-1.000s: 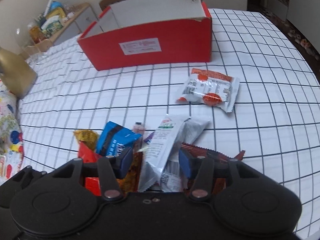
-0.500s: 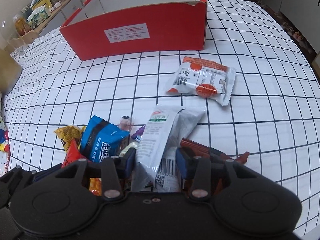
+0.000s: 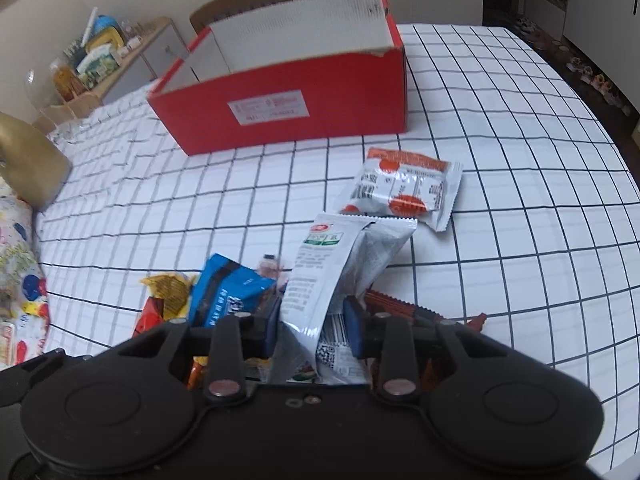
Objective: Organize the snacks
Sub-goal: 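Carry both held packets up and over the red box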
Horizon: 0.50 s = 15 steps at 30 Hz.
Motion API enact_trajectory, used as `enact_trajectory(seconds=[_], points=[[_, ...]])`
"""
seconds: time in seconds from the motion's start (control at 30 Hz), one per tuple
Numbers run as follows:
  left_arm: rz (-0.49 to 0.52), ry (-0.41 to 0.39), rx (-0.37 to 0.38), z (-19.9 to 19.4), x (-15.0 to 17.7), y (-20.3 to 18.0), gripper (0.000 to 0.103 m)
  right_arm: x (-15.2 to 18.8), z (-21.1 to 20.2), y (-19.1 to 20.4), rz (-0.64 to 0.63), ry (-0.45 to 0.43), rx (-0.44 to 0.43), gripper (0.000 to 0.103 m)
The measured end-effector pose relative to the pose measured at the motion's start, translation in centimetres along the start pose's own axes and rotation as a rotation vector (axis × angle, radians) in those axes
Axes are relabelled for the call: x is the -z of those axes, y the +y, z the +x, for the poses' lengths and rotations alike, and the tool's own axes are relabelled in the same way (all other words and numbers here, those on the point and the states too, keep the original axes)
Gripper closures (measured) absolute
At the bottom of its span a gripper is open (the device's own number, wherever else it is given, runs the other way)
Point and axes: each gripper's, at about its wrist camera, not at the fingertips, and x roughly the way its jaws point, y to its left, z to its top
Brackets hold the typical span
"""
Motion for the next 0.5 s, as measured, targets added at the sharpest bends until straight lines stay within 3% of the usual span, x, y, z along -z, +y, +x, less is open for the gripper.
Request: enact_trajectory(seconds=[0.5], points=[[-0.048, -0.102, 0.003, -3.7, -5.8, 0.7, 0.036, -2.4, -5.3, 1.3, -0.077, -0.104, -0.054, 0.072]])
